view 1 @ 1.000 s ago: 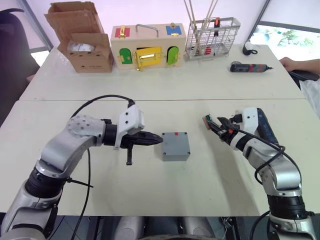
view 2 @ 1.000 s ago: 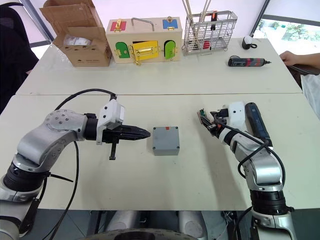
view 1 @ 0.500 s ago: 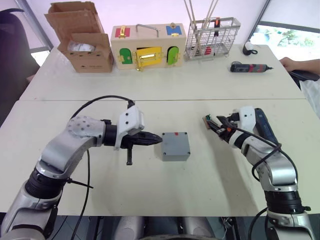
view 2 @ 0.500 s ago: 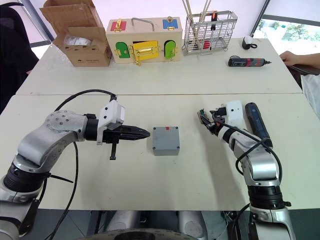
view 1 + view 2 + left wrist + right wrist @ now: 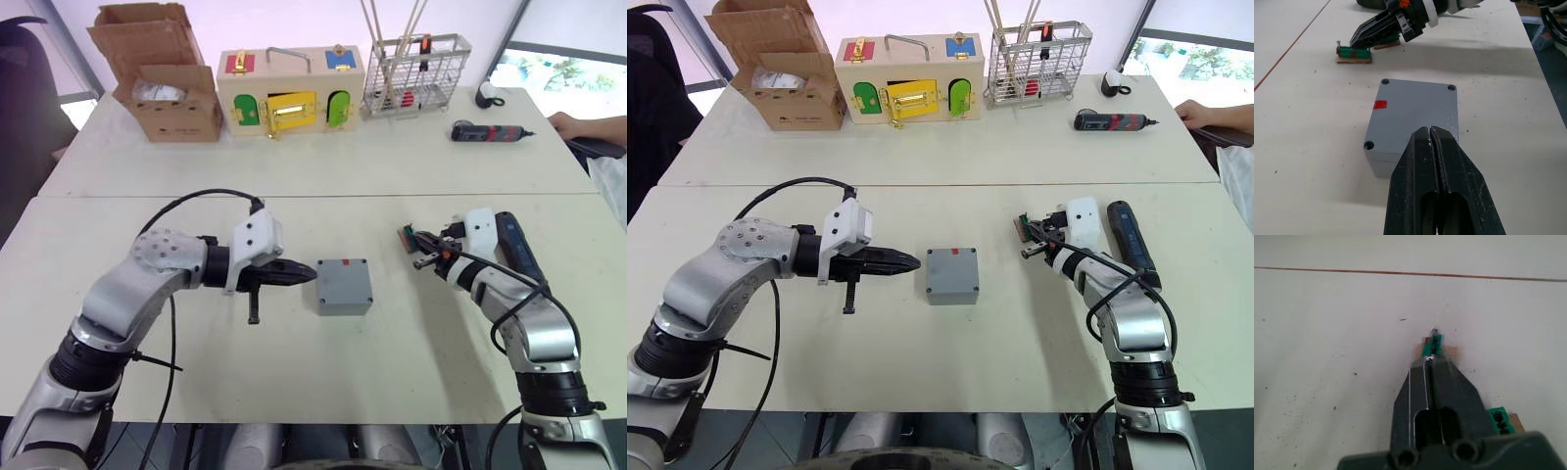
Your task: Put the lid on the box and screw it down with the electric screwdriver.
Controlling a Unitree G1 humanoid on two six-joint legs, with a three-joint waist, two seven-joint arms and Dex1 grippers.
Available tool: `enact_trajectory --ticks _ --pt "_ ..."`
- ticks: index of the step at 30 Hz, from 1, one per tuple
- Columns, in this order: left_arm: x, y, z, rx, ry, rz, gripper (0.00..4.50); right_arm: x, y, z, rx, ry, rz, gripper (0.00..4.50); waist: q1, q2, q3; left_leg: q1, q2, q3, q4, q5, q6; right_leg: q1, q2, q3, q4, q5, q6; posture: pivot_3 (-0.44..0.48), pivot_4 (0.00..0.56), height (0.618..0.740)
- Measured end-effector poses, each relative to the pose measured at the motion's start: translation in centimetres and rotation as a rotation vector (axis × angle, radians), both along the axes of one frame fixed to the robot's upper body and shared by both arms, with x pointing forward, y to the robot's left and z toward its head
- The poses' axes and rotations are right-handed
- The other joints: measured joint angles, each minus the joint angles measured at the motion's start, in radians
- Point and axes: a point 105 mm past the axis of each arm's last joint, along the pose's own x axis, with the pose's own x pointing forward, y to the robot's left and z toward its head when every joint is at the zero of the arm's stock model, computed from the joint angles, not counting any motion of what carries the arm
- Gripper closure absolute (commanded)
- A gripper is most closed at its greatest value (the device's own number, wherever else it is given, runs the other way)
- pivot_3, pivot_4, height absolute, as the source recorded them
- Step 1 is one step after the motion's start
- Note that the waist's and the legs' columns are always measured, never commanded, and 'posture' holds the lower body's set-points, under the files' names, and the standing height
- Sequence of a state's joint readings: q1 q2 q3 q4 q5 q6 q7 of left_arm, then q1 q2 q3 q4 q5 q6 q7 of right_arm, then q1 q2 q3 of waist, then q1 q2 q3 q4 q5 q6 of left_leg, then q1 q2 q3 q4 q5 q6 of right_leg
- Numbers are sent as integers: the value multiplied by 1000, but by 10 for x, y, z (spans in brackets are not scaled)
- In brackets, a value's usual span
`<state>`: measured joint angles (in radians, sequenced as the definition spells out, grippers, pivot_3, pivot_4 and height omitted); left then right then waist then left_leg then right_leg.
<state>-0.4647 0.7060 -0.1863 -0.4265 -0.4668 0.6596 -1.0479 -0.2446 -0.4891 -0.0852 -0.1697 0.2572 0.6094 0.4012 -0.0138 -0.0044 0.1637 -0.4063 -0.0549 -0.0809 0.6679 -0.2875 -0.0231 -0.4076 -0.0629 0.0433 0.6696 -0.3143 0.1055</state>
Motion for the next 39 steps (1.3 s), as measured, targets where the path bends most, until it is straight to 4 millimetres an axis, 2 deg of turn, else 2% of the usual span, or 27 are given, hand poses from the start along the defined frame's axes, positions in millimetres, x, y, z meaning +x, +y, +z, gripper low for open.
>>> enact_trajectory --ticks 33,39 --pt "1 -1 -3 -21 6 7 4500 2 0 0 -21 11 22 4415 0 0 0 0 0 0 0 0 0 0 0 0 0 0 0 0 150 740" --pt "3 -1 -4 -20 10 13 4500 -1 4 7 -23 0 37 4415 0 0 0 0 0 0 0 0 0 0 0 0 0 0 0 0 150 740"
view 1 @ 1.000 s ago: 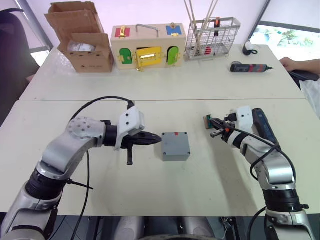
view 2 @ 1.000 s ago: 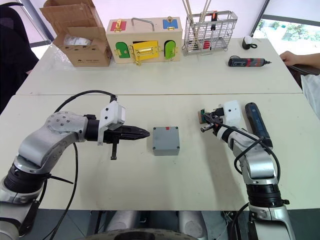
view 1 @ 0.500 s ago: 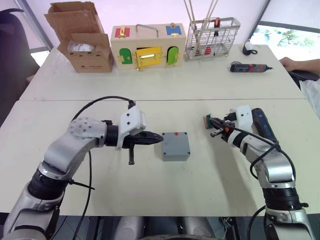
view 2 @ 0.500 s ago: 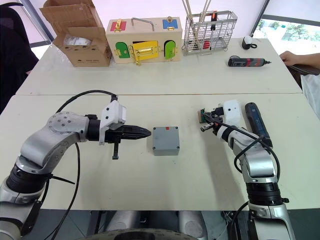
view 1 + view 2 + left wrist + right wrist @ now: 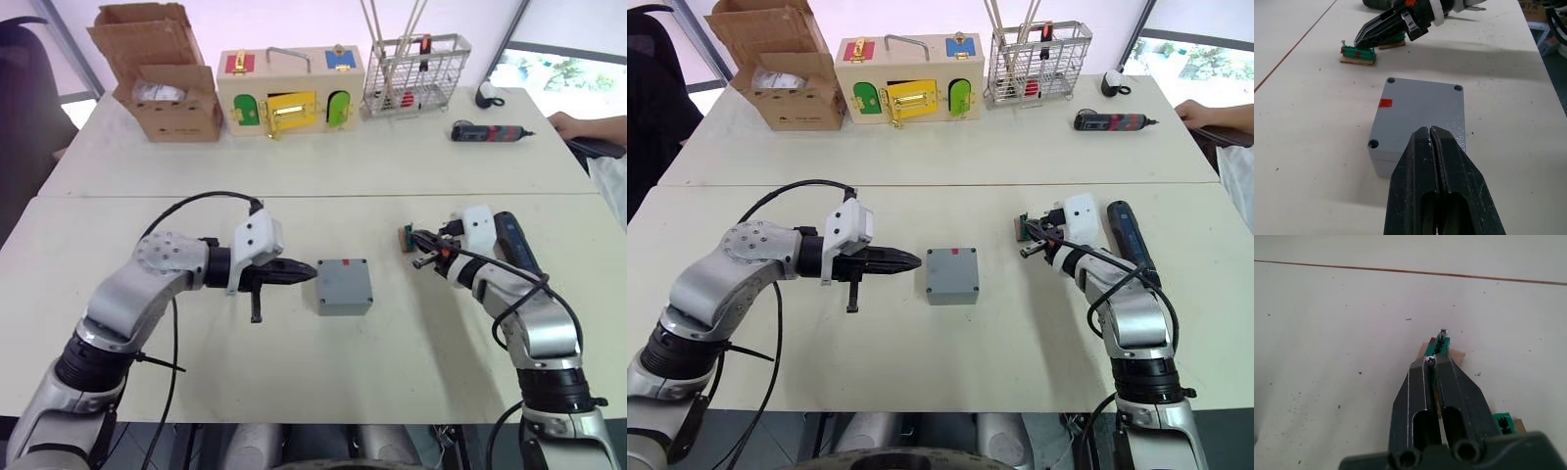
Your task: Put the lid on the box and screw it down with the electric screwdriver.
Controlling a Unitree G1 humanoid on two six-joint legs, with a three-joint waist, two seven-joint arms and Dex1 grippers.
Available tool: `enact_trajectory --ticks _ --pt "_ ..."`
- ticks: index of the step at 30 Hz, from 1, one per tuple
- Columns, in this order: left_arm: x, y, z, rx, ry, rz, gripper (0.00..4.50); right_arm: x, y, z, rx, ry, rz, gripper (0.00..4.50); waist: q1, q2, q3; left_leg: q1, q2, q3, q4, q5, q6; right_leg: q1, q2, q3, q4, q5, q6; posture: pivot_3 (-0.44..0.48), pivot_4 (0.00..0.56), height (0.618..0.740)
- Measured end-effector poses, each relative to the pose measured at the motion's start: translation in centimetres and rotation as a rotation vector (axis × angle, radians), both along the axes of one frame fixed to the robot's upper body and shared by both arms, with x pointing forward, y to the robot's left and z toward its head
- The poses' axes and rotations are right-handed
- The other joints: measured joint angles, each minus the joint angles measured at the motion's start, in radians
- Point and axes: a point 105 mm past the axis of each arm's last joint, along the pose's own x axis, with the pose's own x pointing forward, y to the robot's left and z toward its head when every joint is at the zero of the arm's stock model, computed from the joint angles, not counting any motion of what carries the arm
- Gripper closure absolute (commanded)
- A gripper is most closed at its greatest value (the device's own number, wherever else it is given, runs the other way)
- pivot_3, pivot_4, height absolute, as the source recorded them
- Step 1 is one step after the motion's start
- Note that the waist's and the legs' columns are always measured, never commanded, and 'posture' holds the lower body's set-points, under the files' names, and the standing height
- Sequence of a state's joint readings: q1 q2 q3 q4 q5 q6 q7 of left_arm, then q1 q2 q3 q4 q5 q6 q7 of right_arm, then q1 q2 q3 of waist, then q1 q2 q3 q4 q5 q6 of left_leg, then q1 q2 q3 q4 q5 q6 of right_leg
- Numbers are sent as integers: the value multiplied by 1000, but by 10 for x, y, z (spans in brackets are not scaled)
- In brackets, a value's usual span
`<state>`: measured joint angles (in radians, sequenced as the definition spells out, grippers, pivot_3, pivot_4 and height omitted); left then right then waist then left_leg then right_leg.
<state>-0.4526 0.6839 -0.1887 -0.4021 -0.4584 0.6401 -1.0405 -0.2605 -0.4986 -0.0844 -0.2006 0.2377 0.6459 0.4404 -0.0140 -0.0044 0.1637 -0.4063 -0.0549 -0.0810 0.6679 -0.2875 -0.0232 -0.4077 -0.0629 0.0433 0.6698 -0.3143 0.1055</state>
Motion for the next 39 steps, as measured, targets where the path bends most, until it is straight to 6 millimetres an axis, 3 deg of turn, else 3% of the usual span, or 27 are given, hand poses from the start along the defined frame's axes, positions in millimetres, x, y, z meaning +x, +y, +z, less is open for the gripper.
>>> enact_trajectory --ticks 12,17,20,24,28,39 --pt "1 -4 -3 -8 4 -9 4500 -3 7 25 -19 -49 35 4415 1 0 0 0 0 0 0 0 0 0 0 0 0 0 0 0 150 740" --pt "3 -2 -3 -3 12 -16 4500 -16 12 68 -11 -119 112 4415 0 0 0 0 0 0 0 0 0 0 -1 0 0 0 0 0 150 740" --pt "2 0 -2 12 13 -29 4500 -36 27 83 -23 -102 257 4415 1 0 0 0 0 0 0 -1 2 0 -1 0 0 0 0 0 150 740" --pt "0 8 -3 56 16 -48 4500 -56 51 75 -3 -7 410 4415 0 0 0 0 0 0 0 -2 4 0 -1 0 0 0 0 0 150 740" --pt "-2 16 -6 90 19 -49 4500 -64 61 58 1 61 448 4415 3 0 0 0 0 0 0 -2 4 0 -1 0 -1 0 0 0 150 740" --pt "-2 18 -10 103 11 -38 4500 -62 71 45 -33 64 460 4415 2 0 0 0 0 0 0 -2 3 0 -1 0 -1 0 0 0 150 740"
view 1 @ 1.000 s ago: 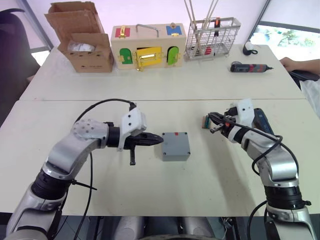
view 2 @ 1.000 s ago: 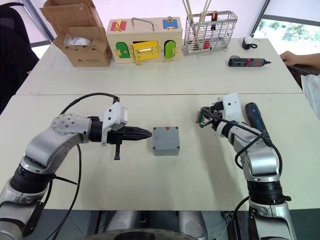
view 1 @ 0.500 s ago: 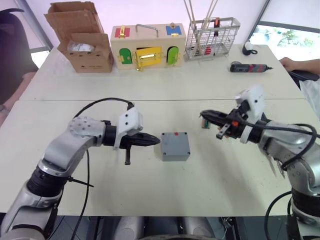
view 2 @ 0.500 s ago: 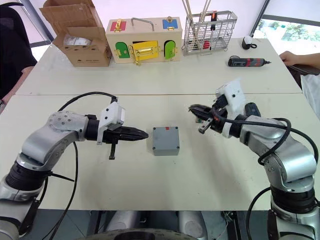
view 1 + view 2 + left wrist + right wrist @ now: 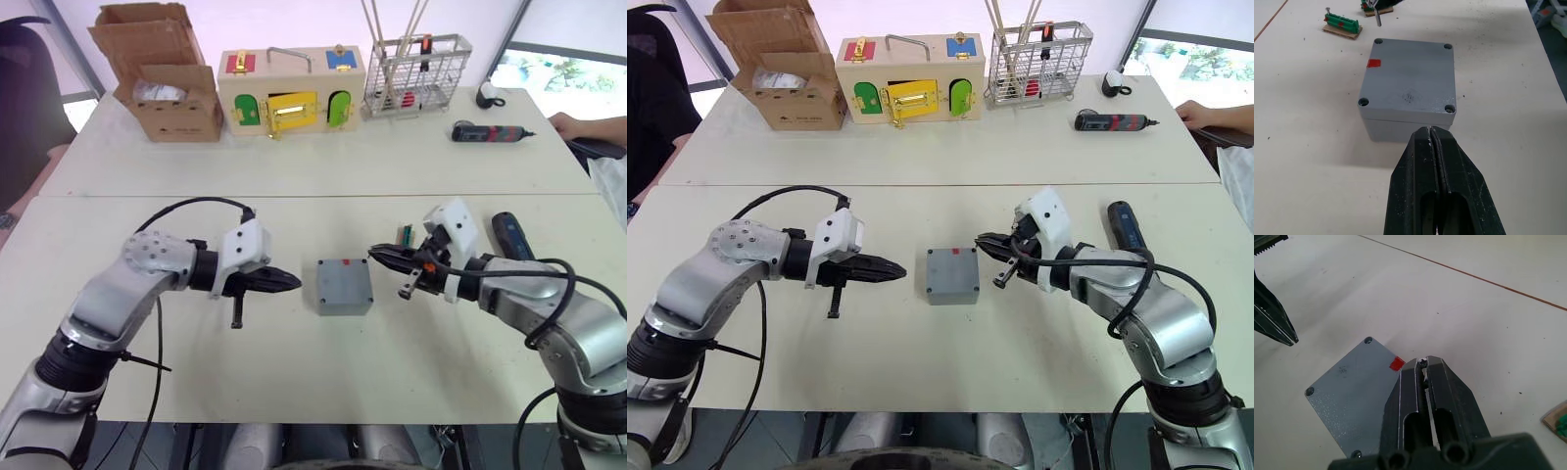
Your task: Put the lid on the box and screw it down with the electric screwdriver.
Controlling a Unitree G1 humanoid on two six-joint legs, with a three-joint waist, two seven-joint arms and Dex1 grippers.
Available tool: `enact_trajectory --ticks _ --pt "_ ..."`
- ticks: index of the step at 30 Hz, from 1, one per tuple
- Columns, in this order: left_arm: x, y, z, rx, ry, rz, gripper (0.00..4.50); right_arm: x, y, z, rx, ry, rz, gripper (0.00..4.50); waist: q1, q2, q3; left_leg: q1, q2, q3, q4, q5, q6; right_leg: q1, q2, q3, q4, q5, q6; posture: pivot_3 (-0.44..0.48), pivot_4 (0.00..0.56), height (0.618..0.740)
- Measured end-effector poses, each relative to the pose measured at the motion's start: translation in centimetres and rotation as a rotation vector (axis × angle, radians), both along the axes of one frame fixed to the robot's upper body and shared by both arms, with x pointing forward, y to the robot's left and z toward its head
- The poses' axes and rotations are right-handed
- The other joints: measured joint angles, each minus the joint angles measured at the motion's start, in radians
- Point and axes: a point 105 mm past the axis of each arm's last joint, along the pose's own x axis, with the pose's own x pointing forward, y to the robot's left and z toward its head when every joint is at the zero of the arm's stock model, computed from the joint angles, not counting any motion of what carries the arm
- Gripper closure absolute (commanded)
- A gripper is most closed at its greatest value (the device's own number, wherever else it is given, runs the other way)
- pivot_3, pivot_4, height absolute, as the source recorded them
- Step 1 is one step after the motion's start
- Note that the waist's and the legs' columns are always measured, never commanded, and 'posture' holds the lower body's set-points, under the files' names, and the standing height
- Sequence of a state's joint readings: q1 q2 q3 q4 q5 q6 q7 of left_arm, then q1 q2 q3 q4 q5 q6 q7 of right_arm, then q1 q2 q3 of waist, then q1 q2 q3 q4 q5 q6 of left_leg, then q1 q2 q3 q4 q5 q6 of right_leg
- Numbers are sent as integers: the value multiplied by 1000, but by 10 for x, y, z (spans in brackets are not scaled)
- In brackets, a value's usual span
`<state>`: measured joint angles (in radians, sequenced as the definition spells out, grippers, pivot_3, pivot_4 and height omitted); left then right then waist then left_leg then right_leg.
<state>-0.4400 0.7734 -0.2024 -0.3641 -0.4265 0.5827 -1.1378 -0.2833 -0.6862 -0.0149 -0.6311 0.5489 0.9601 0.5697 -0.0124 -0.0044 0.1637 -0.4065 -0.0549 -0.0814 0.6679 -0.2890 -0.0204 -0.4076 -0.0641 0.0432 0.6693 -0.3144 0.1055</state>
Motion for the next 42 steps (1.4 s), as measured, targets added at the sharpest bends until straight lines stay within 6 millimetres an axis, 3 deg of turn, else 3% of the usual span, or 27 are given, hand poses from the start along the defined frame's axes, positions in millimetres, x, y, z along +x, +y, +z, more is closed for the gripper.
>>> enact_trajectory --ticks 42 --pt "2 -4 1 -20 -12 15 4500 6 2 -17 -31 20 -4 4415 0 0 0 0 0 0 0 0 0 0 0 0 0 0 0 0 150 740"
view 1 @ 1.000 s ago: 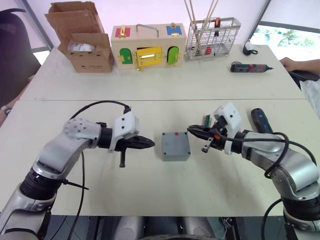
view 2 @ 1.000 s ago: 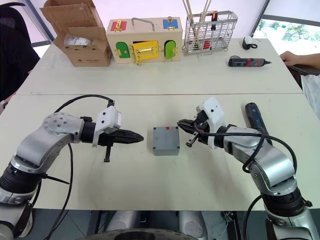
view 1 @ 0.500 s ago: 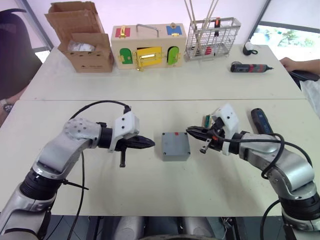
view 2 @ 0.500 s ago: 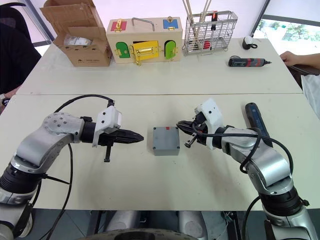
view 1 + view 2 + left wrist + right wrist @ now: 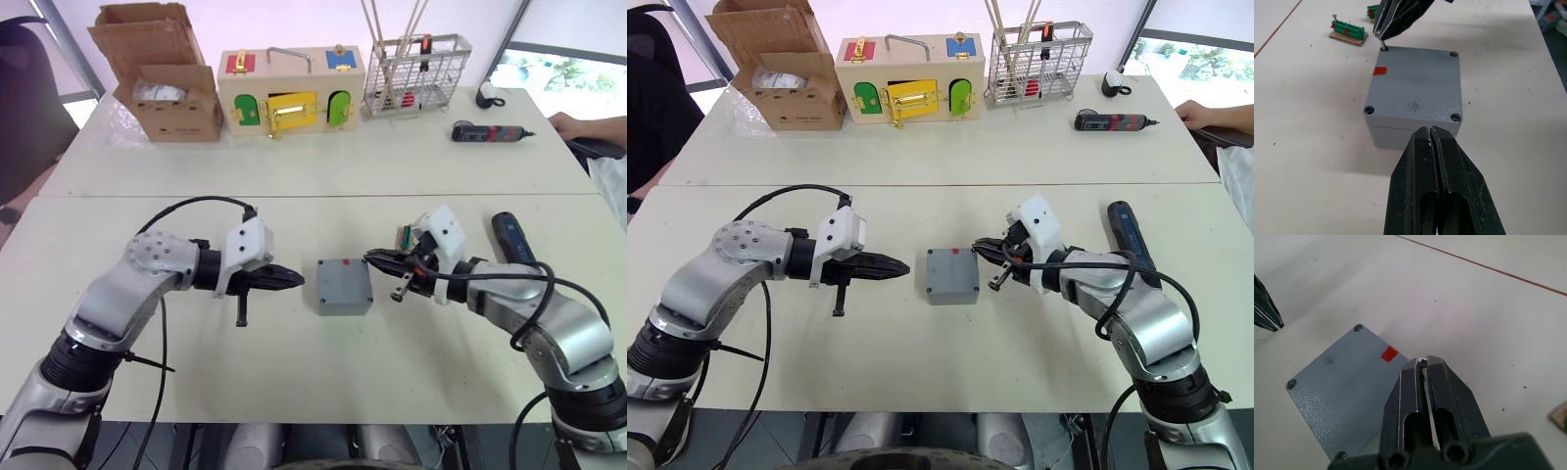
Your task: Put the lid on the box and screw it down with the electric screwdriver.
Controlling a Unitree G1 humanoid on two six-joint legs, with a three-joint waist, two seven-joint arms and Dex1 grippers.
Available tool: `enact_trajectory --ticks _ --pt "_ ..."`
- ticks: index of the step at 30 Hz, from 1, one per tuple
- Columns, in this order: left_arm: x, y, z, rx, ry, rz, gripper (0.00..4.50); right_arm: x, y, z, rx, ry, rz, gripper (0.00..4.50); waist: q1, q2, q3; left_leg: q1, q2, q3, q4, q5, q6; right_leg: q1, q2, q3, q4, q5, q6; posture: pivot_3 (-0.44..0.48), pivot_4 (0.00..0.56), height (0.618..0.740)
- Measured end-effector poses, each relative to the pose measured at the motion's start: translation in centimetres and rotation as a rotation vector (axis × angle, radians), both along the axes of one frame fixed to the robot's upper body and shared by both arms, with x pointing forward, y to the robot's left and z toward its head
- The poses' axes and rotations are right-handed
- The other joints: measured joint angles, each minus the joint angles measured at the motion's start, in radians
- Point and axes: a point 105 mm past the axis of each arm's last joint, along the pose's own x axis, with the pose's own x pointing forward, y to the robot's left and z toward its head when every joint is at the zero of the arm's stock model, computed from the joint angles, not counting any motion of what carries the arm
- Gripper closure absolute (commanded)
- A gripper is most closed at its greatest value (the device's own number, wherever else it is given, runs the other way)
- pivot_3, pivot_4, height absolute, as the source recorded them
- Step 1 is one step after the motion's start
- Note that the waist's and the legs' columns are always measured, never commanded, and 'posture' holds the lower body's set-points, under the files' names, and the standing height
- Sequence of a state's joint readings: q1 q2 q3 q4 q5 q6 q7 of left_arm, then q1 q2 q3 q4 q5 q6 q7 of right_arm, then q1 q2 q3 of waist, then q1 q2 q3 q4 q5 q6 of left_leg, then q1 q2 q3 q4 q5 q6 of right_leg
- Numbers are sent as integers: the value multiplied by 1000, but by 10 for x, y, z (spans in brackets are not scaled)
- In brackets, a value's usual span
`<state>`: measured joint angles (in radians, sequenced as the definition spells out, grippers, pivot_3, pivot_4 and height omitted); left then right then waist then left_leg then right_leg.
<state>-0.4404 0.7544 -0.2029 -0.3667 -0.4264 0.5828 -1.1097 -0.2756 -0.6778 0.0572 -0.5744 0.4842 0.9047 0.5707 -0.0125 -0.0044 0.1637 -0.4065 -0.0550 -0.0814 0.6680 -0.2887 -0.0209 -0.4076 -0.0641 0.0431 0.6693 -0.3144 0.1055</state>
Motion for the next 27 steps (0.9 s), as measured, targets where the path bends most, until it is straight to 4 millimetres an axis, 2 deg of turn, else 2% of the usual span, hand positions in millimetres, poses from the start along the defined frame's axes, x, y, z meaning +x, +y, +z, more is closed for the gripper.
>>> enact_trajectory --ticks 9,12,17,20,21,23,27 --pt "0 -1 0 -5 0 -1 4500 2 0 -3 -5 2 3 4415 0 0 0 0 0 0 0 0 0 0 0 0 0 0 0 0 150 740" --pt "0 -1 0 -5 0 -1 4500 2 -1 -3 -10 0 -1 3517 0 0 0 0 0 0 0 0 0 0 0 0 0 0 0 0 150 740" --pt "0 -2 0 -11 1 -4 4500 2 -1 -4 -12 6 7 1110 0 0 0 0 0 0 0 0 0 0 0 0 0 0 0 0 150 740" --pt "0 -3 1 -13 1 -5 4500 1 -2 -3 -12 9 12 216 0 0 0 0 0 0 0 0 0 0 0 0 0 0 0 0 150 740" --pt "0 -3 1 -16 2 -6 4500 1 -3 -1 -7 8 9 29 0 0 0 0 0 0 0 0 0 0 0 0 0 0 0 0 150 740" --pt "-1 -7 3 -43 18 -16 4500 5 -8 9 11 -8 -11 29 0 0 0 0 0 0 0 0 0 0 0 0 0 0 0 0 150 740" --pt "2 -15 16 -112 29 -41 4500 19 -32 50 87 -48 -88 29 4 0 0 0 0 0 1 0 0 0 0 0 0 0 0 0 150 740"
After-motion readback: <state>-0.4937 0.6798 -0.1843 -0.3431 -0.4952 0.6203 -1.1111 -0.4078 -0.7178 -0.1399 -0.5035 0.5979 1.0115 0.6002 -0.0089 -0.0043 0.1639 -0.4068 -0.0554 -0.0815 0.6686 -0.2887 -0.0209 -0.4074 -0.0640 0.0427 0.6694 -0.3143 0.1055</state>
